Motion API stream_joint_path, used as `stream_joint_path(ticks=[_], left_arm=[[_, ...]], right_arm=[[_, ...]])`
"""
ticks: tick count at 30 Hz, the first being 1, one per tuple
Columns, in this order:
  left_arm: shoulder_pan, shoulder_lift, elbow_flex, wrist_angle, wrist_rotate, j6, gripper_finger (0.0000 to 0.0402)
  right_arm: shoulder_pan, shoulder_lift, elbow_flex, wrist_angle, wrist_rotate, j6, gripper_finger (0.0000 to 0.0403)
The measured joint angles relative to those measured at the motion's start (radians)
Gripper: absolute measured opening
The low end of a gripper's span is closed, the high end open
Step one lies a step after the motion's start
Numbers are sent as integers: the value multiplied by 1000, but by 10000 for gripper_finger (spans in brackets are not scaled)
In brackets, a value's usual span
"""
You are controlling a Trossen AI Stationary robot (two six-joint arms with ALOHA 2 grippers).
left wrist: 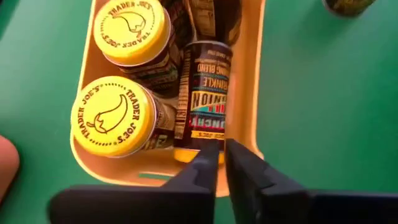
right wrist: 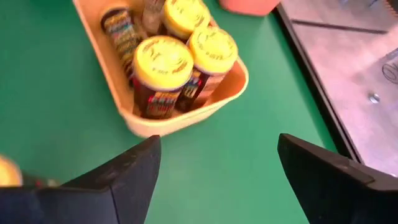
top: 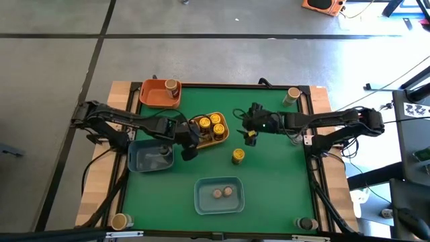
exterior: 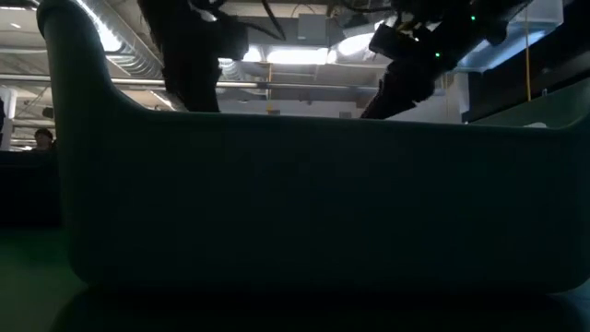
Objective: Sort spices by type
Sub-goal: Adjust the yellow seasoning bottle into the yellow bin
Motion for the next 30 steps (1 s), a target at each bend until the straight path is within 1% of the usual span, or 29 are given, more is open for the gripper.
stream_joint_path(ticks=[1, 3, 8, 13, 17, 22, 27, 30], left_arm=[[2, 6, -5, 2, -1, 13, 13], [11, 12, -18, 1, -7, 28, 4], [49, 17, -39, -2, 0, 15, 11], [75, 31, -57, 15, 14, 46, 2], [73, 37, -58, 43, 13, 75, 6], [32, 25, -57, 66, 12, 75, 9], [-55, -11, -57, 104, -13, 67, 2], [-106, -38, -57, 93, -59, 59, 4]], right_arm=[[-10, 6, -2, 26, -15, -1, 321], [-33, 13, -3, 45, -38, 0, 321], [-53, 50, -3, 61, -49, 0, 321], [-50, 94, -3, 65, -58, -1, 321], [-50, 117, -3, 54, -57, -1, 321], [-48, 122, -2, 45, -57, -5, 321], [-5, 78, 62, -101, -28, -20, 321], [23, 44, 80, -140, -25, -22, 321]])
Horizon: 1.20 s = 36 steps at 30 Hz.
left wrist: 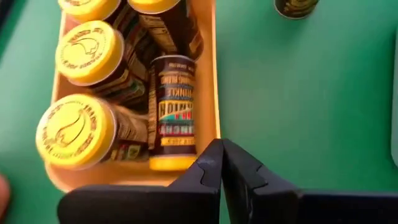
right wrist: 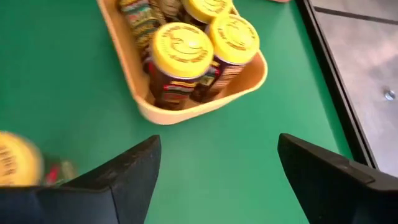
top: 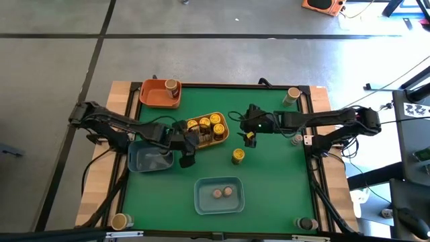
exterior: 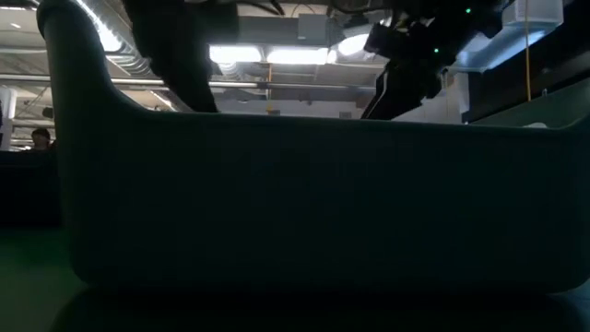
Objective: Sort spices by type
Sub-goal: Adjust the yellow seasoning bottle into the yellow bin
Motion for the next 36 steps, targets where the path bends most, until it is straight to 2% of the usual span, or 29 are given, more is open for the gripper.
stream_joint_path(ticks=[6, 10, 15, 19, 30, 36], left_arm=[[0, -46, 0, -106, -140, -80, 5], [67, -26, 0, -158, -107, -139, 5], [115, 23, 1, -110, -59, -96, 5], [143, 61, 0, -141, -4, -100, 5], [228, 159, 1, -119, -26, -33, 5], [235, 199, 1, -62, -28, 32, 5]], right_arm=[[11, -12, 0, -11, 0, 24, 321], [-16, 27, 1, 1, 4, 37, 321], [-58, 90, 1, 26, 3, 54, 321], [-80, 143, 0, 63, 6, 51, 321], [-93, 219, 0, 159, -4, 16, 321], [-93, 260, 0, 192, -8, 14, 321]])
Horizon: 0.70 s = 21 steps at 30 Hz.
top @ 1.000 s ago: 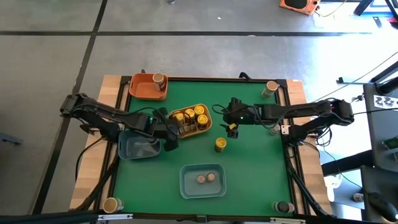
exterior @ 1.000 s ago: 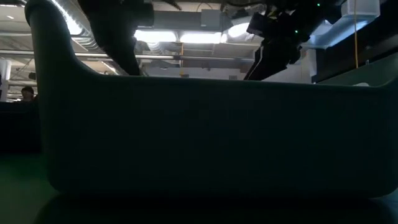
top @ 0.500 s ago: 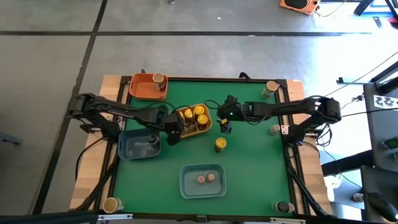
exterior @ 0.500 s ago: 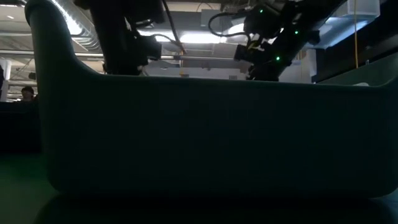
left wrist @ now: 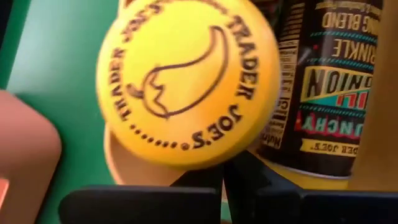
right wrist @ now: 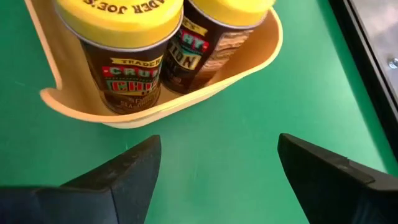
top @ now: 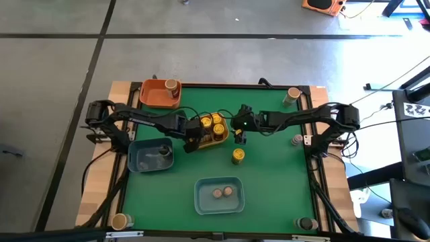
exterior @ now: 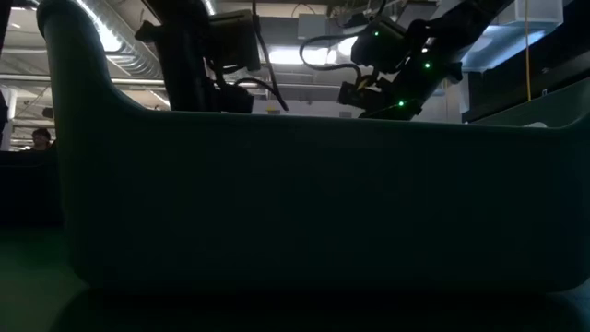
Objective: Sort spices by type
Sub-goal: Adjust the yellow seasoning bottle into the yellow bin
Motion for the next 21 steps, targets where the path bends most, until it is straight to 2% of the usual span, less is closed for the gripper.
stream_joint_path(ticks=[21], left_arm=[[3, 32, -1, 104, 11, 99, 5]], right_arm=[[0, 5, 0, 12, -25, 0, 321]])
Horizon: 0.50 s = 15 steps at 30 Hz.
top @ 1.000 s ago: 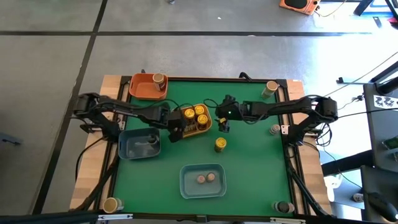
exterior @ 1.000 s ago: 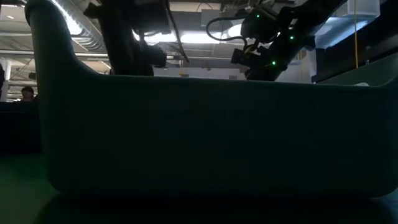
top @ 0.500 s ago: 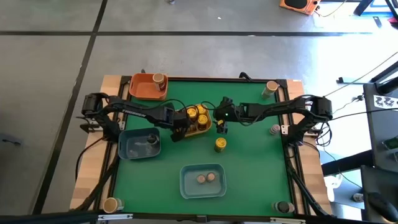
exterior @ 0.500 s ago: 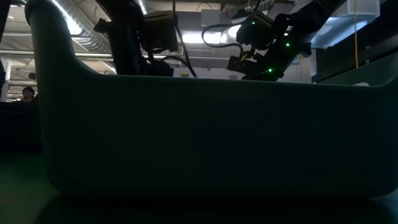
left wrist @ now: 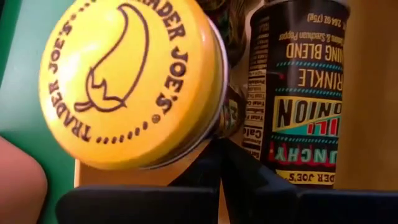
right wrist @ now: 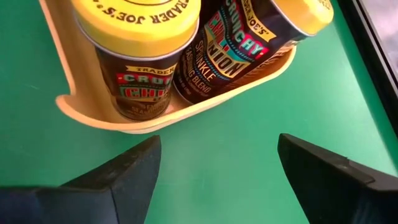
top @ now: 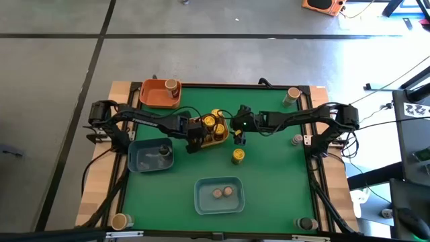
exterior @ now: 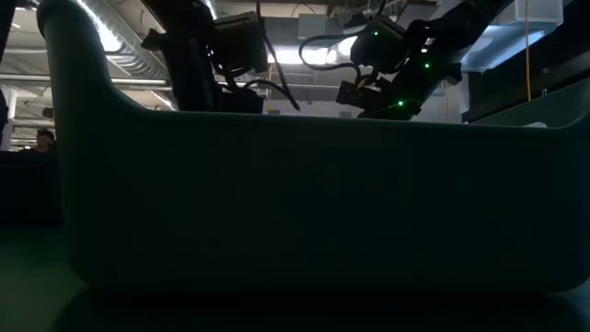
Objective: Sort spices by type
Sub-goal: Adjust the yellow seasoning bottle into the yellow bin
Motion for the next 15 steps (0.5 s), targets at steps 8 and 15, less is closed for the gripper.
stream_joint_path(ticks=[8, 15], left_arm=[[-18, -27, 25, -94, 3, -28, 5], [-52, -102, 26, -109, 3, -27, 5]], right_arm=[[0, -16, 0, -13, 10, 0, 321], [0, -87, -1, -73, 28, -1, 321]])
